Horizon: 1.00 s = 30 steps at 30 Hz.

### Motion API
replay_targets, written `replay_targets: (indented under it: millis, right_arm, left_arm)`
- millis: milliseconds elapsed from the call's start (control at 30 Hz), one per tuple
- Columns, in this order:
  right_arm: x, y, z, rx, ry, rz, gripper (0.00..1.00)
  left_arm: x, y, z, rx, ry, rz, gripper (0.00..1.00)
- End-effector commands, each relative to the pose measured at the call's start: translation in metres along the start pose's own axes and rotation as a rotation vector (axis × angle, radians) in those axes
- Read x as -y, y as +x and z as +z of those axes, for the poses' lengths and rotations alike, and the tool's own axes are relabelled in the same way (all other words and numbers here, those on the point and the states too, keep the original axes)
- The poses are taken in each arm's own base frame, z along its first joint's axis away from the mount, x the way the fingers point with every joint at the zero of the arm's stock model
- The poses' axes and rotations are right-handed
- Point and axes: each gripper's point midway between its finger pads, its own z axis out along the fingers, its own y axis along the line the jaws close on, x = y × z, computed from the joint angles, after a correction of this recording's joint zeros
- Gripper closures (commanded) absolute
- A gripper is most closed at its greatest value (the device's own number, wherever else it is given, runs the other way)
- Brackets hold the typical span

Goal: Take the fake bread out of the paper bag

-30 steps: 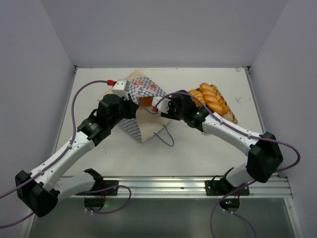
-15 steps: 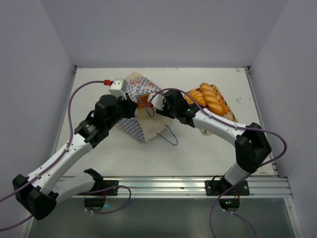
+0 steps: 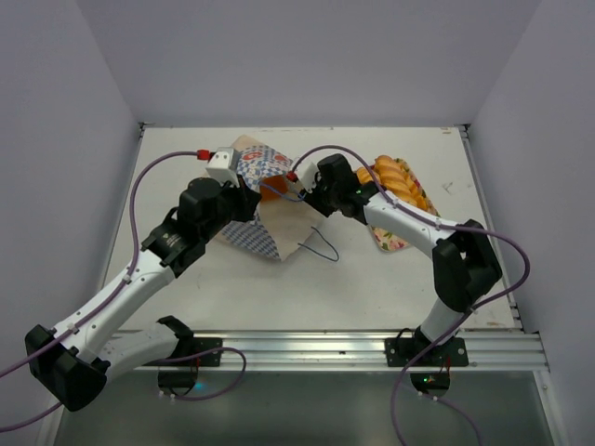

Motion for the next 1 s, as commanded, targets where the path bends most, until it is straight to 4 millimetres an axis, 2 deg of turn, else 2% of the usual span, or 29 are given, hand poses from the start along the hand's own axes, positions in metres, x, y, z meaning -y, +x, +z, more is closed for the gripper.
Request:
replay_targets:
  millis: [0, 133, 433, 667, 767, 967]
  right_arm:
    - [0.0, -0.009, -0.001, 0.055, -0.064, 0.13, 0.53]
    - [-0.011, -0.008, 0.002, 0.062, -0.128, 0.194, 0.53]
    - [-0.023, -0.006, 0.012, 0.062, -0.167, 0.293, 0.53]
    - [-0.009, 0.003, 0.017, 0.041, -0.065, 0.33, 0.53]
    - [-0.003, -0.003, 0.014, 0.07, -0.039, 0.333, 0.53]
    - [-0.018, 0.01, 0.03, 0.017, -0.087, 0.341, 0.54]
  left_arm:
    - [0.005, -0.015, 0.001, 0.07, 0.029, -0.015, 1.0]
    - [0.006, -0.012, 0.003, 0.071, 0.038, -0.028, 1.0]
    - [0.013, -0.007, 0.009, 0.06, 0.077, -0.04, 1.0]
    - [0.019, -0.005, 0.015, 0.052, 0.108, -0.055, 1.0]
    - [0.02, -0.005, 0.016, 0.05, 0.112, -0.057, 1.0]
    - [0.025, -0.005, 0.016, 0.049, 0.136, -0.056, 1.0]
